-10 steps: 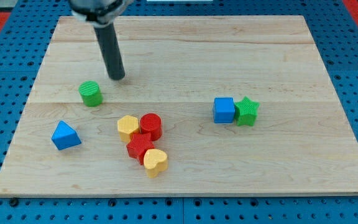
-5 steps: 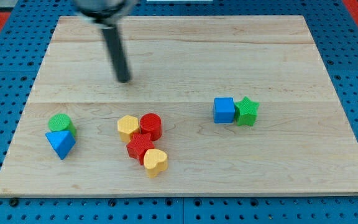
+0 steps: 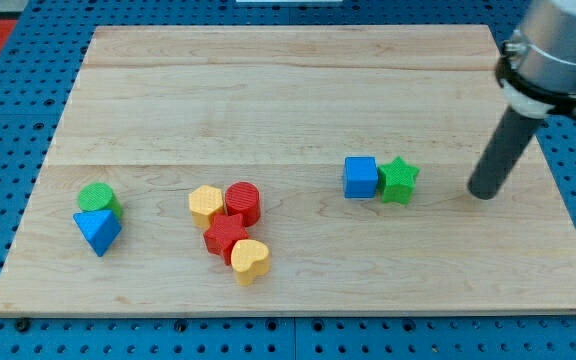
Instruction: Move the green star and the blue cube towards center left
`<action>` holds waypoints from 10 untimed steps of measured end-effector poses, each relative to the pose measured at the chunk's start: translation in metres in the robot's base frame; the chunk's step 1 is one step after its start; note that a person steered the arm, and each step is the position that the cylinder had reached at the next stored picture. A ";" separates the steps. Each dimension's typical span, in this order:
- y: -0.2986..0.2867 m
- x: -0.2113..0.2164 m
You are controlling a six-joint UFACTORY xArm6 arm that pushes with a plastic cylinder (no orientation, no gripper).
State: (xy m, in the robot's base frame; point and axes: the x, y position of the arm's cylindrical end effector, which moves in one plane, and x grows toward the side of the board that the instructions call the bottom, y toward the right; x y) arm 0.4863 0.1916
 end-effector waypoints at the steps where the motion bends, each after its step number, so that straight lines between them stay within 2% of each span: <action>1: -0.048 -0.015; 2: -0.075 -0.030; 3: -0.091 -0.020; 4: -0.106 0.014; 5: -0.141 0.003; 6: -0.184 -0.040; 7: -0.236 -0.059; 9: -0.316 -0.054; 10: -0.356 -0.015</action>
